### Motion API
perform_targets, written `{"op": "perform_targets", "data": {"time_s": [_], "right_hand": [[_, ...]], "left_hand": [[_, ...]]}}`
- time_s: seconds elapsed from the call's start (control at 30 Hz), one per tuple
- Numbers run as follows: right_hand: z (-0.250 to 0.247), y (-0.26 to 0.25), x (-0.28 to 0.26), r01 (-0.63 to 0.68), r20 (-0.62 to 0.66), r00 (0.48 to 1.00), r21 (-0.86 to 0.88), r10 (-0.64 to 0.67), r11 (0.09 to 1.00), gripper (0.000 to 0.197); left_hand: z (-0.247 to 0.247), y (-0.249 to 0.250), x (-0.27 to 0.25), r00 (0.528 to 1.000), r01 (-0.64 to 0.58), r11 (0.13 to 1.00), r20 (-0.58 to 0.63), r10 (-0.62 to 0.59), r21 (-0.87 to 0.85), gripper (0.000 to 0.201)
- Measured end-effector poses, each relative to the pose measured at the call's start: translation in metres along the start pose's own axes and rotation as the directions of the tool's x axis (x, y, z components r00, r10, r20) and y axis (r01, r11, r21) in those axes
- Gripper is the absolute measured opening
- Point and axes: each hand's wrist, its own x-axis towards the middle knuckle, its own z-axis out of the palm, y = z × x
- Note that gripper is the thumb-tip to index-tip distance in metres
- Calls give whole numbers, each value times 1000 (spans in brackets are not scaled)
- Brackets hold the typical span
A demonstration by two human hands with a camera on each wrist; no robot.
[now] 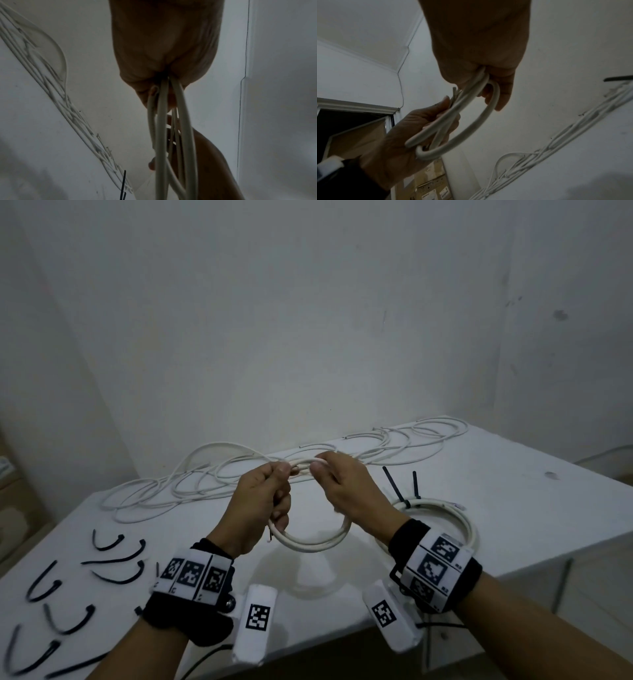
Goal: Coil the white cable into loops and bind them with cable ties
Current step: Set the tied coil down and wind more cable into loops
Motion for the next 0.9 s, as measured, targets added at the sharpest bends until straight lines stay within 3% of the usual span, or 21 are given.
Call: {"op": "perform_targets", "data": {"time_s": [0.1,0.2,0.37,0.5,0.63,0.73,0.83,0.9], "right_hand": [[-8,-3,2,121,34,992,-102,-118,987,41],[-12,-9,4,110,133,986,-57,-101,992,39],[-2,-4,13,163,139,983,-351,-121,922,34],[2,4,8,129,130,987,-302,-94,944,27],[6,6,4,89,67,995,-257,-74,962,26],[4,6,7,87,179,983,-255,-41,963,25],[3,0,10,106,346,938,-185,-36,977,31],[5,-3,12,134,380,923,-186,-54,973,28]], "left_hand": [[-2,2,0,1000,-15,1000,1,15,18,24],[-3,3,0,999,-34,998,-6,35,58,24],[-3,2,-4,999,21,998,42,-23,56,24],[-10,8,-4,992,84,995,86,-88,52,35],[-11,8,-5,996,67,987,56,-76,149,26],[-11,3,-6,996,62,987,49,-70,151,22],[-13,0,-7,991,74,979,100,-94,188,22],[-13,1,-8,985,90,975,124,-117,202,20]]}}
